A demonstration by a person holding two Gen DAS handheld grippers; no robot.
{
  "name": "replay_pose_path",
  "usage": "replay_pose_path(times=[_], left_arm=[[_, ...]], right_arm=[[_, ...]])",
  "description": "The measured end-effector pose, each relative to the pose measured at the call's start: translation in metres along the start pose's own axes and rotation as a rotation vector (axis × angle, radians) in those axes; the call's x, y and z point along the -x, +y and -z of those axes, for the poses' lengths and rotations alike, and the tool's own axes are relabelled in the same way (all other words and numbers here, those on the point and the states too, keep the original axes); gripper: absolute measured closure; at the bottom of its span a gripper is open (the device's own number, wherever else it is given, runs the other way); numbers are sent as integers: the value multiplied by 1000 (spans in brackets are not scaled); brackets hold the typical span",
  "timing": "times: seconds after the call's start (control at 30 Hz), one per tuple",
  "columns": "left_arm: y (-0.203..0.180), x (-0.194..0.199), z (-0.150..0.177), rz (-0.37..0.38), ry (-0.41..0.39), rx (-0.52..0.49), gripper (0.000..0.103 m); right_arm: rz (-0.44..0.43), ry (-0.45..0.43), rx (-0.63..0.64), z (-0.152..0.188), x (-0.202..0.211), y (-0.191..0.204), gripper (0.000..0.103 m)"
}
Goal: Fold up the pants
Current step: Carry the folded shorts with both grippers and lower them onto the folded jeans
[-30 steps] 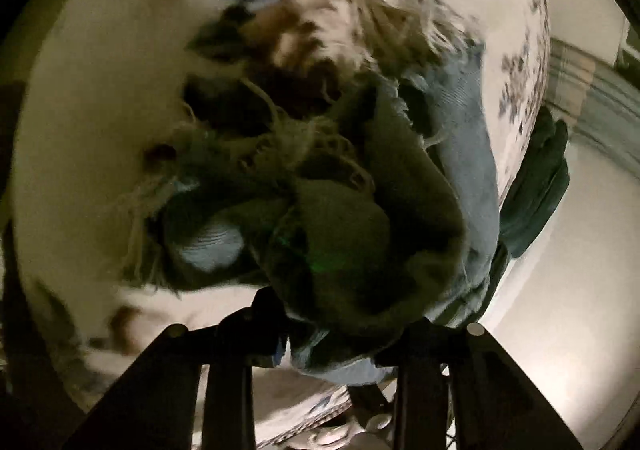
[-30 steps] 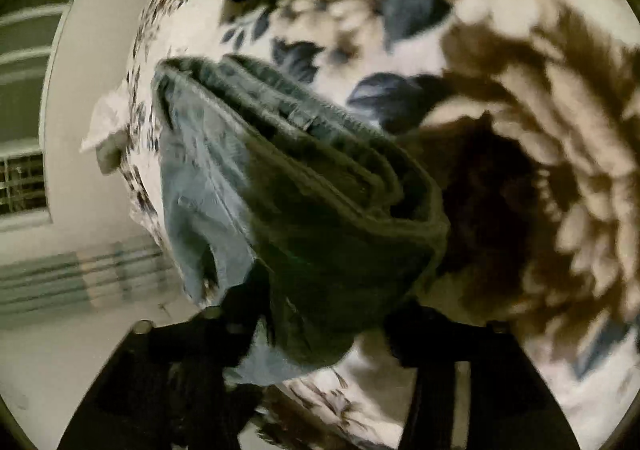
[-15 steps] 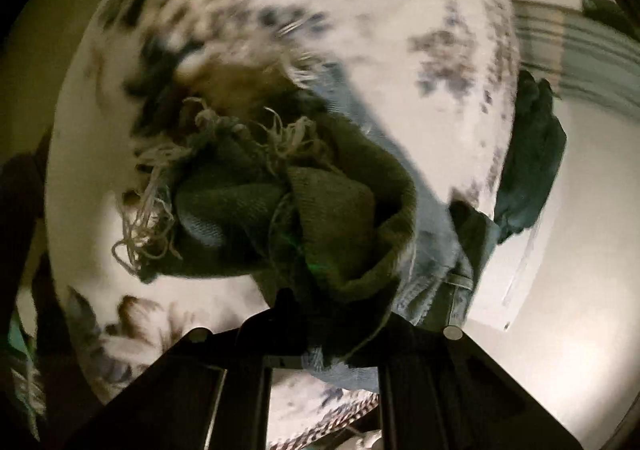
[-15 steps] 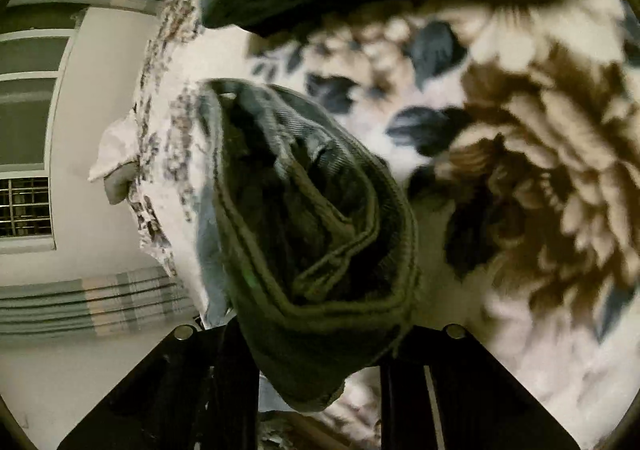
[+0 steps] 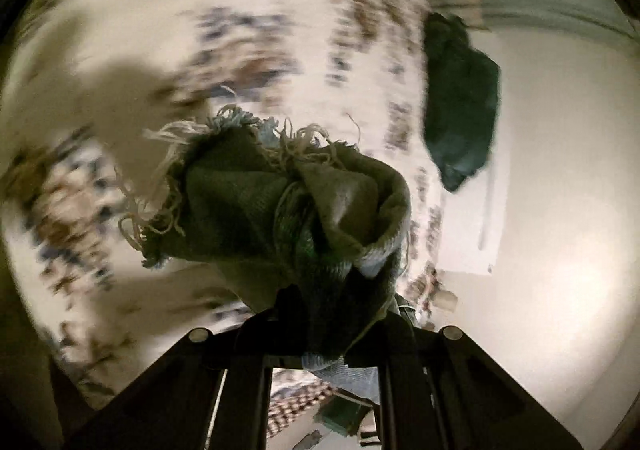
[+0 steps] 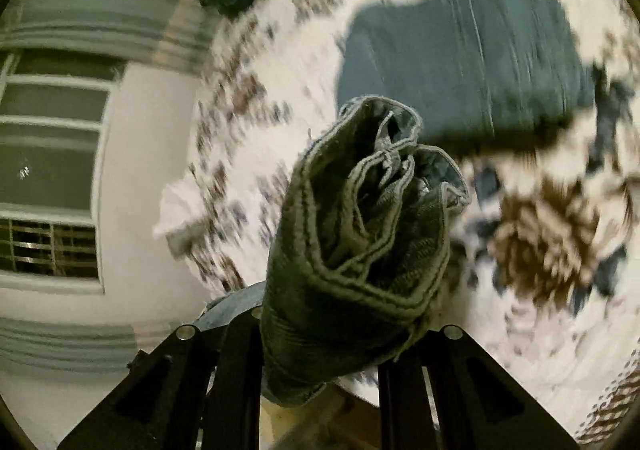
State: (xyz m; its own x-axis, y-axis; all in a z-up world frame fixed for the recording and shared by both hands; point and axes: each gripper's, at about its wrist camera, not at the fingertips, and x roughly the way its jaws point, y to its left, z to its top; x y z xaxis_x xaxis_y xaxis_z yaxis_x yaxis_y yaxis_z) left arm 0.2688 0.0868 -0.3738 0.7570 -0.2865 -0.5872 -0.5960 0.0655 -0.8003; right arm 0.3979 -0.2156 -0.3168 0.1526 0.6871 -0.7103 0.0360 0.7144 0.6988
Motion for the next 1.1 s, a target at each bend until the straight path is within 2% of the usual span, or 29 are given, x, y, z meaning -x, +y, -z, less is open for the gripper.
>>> replay_pose_path(times=[0.13, 0.2, 0.33, 0.37, 0.4, 0.47, 0.53, 0.57, 0.7, 0.8, 0.83, 0.87, 0.9, 0.93, 1.0, 1.03, 1.07, 1.1], left_arm=[[-82, -46, -20, 61, 76, -106, 95], [-125, -85, -30, 91, 124, -173, 95], [-178, -173, -34, 112, 224, -322, 95], [-180, -188, -34, 112, 245, -349, 95], [-179, -222, -32, 97, 296, -401, 95], [-166, -259, -29, 60, 344, -447, 95], [-139, -294, -27, -3, 393, -486, 95], [-117, -306, -26, -25, 413, -472, 95], [-73, -315, -26, -69, 439, -462, 94], [-68, -309, -18, -106, 463, -503, 87], [-70, -304, -15, -138, 463, -524, 77], [-74, -297, -11, -160, 463, -531, 71], [-78, -292, -8, -177, 462, -539, 69], [-82, -286, -7, -209, 454, -561, 66], [-86, -271, -5, -255, 423, -611, 63], [-91, -261, -2, -282, 395, -659, 57], [-94, -258, -2, -298, 374, -690, 44], [-100, -249, 3, -339, 336, -756, 36]], right_arm=[[-25, -150, -51, -55, 41, 19, 87], [-27, -235, -75, -86, 58, 20, 87], [-17, -364, -117, -136, 69, -5, 87], [-9, -386, -113, -144, 64, -17, 87], [28, -407, -120, -152, 59, -35, 87], [52, -410, -182, -157, 40, -76, 87], [71, -397, -212, -151, 23, -108, 87], [86, -379, -237, -145, 8, -127, 87], [89, -361, -275, -127, -18, -162, 87], [93, -359, -265, -121, -25, -171, 85], [101, -353, -267, -120, -26, -172, 84], [106, -342, -272, -122, -28, -177, 78], [103, -326, -281, -123, -29, -178, 67], [91, -312, -290, -123, -31, -185, 62], [123, -302, -279, -120, -31, -185, 49], [156, -298, -262, -118, -29, -179, 44], [192, -298, -246, -111, -29, -178, 33], [230, -297, -231, -110, -29, -175, 26]])
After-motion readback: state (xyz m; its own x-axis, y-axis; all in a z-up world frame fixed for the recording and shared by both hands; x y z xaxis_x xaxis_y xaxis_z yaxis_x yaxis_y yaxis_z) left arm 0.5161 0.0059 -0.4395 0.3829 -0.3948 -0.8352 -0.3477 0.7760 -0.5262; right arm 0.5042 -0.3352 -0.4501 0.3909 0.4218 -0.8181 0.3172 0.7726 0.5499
